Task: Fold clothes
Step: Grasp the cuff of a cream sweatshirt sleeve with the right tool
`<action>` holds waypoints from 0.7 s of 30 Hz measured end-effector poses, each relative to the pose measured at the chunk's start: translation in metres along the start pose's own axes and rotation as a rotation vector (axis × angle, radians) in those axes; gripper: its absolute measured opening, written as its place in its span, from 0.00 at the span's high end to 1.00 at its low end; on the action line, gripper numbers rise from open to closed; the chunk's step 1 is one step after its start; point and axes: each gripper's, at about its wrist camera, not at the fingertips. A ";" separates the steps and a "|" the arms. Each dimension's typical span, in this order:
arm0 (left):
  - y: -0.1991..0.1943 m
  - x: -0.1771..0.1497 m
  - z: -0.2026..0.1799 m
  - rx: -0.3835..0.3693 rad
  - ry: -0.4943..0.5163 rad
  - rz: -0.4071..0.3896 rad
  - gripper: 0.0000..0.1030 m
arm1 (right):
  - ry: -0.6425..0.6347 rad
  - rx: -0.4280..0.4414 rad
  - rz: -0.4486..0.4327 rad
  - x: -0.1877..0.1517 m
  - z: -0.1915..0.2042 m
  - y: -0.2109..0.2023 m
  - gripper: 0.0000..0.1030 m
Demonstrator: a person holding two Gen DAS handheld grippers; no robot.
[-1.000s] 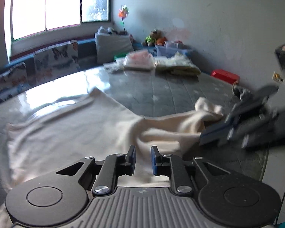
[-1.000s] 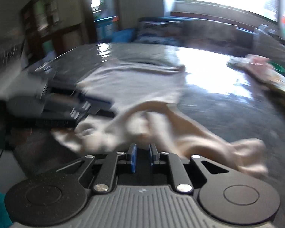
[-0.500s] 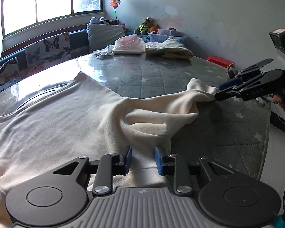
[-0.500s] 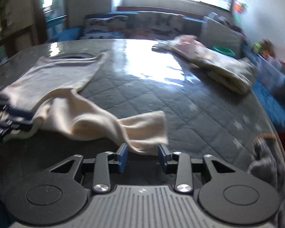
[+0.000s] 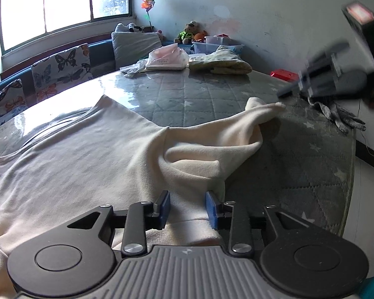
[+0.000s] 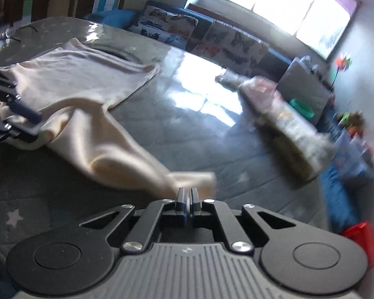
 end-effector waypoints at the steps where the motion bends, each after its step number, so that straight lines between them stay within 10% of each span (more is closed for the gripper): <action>1: 0.000 0.000 0.000 -0.001 0.000 -0.001 0.66 | -0.013 -0.018 -0.017 0.006 -0.003 0.000 0.99; 8: -0.001 -0.002 0.000 0.008 -0.010 -0.005 0.63 | 0.009 -0.015 -0.069 0.052 -0.023 0.014 0.95; 21: 0.000 -0.002 0.000 0.006 0.003 -0.005 0.60 | -0.111 0.231 0.115 -0.004 0.015 0.031 0.80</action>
Point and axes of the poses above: each gripper's, at about its wrist camera, not at the fingertips, and y roughly the way its jaws point, z to its left, x to its top, and after that the axes turned 15 degrees about -x, right-handed
